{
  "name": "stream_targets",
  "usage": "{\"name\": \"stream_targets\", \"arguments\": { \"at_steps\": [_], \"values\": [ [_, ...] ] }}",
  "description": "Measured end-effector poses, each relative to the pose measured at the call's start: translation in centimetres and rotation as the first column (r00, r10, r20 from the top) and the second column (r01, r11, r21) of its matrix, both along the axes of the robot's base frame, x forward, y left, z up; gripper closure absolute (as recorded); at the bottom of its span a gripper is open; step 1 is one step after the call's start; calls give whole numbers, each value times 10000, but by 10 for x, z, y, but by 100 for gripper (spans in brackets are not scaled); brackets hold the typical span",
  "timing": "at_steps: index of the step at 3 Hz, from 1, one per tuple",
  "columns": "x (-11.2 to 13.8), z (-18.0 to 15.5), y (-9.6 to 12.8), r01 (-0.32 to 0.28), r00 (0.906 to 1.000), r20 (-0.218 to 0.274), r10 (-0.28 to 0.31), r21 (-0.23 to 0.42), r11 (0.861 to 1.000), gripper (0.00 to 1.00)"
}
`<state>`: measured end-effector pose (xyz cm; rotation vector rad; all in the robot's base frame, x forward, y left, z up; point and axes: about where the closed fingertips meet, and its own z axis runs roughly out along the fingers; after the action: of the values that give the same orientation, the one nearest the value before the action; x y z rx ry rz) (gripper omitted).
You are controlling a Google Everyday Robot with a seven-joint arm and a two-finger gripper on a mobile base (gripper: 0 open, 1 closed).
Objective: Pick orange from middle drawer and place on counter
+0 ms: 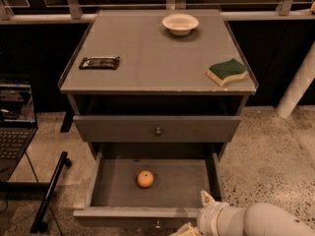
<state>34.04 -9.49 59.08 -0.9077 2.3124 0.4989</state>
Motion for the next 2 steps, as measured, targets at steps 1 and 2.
{"name": "stream_targets", "arguments": {
  "at_steps": [1,2],
  "values": [
    [31,-29,3,-172,9997,190,167,240,9996,0],
    [98,-81,30,-769,9964,413,745,583,9953,0]
  ]
}}
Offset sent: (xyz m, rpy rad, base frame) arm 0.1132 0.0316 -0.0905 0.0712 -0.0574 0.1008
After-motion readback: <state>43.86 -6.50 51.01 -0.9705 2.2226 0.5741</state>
